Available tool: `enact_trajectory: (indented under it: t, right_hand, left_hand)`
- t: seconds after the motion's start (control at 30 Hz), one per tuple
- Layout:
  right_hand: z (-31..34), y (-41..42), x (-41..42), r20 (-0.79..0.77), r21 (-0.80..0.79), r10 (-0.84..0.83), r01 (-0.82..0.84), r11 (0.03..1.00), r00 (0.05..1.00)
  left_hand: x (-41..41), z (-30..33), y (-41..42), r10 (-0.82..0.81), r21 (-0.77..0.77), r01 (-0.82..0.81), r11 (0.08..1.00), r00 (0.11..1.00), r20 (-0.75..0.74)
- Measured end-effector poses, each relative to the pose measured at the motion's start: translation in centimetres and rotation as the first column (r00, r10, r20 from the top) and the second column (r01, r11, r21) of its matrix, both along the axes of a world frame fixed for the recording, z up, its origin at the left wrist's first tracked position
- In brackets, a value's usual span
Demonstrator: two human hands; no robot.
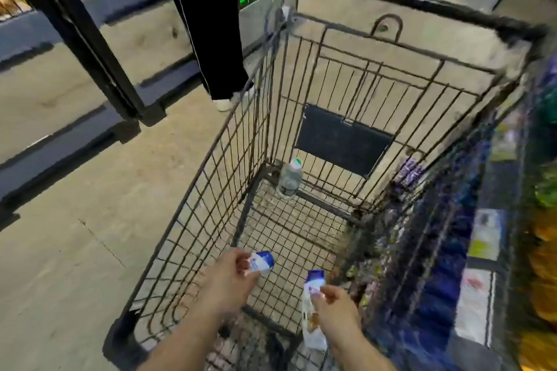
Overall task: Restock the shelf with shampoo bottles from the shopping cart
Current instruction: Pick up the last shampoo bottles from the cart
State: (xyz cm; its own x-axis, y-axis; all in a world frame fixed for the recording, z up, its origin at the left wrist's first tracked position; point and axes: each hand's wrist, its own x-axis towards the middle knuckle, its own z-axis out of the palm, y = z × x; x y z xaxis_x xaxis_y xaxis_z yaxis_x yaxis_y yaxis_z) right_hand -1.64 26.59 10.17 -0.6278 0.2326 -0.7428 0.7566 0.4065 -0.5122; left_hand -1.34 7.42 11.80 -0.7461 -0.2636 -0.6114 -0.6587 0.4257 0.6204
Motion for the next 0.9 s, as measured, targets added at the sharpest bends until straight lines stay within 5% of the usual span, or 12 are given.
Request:
enact_trajectory:
  t: [0.27, 0.47, 0.57, 0.67, 0.9]
  right_hand:
    - [-15.1, -1.2, -1.4, 0.171, 0.306, 0.004, -0.057, 0.95, 0.985]
    - [-18.7, -2.4, -0.8, 0.222, 0.434, -0.038, -0.064, 0.899, 0.974]
    - [-16.9, -3.6, 0.5, 0.274, 0.294, -0.044, -0.04, 0.955, 0.961]
    - [-13.1, -5.0, 2.4, 0.244, 0.042, -0.265, 0.263, 0.964, 0.933]
    - [-1.7, -4.2, 5.0, 0.062, -0.233, -0.396, 0.4, 0.887, 0.916]
  left_hand:
    - [-5.6, -17.3, -3.0, -0.367, -0.314, 0.427, 0.848, 0.901, 0.232]
    - [-4.9, -20.9, -2.8, -0.473, -0.435, 0.568, 0.699, 0.823, 0.314]
    - [-4.8, -19.2, -2.2, -0.458, -0.408, 0.572, 0.712, 0.818, 0.348]
    - [-3.9, -15.7, -0.8, -0.405, -0.241, 0.491, 0.837, 0.853, 0.33]
    - [-1.0, -3.8, 2.5, -0.376, -0.032, 0.377, 0.926, 0.926, 0.03]
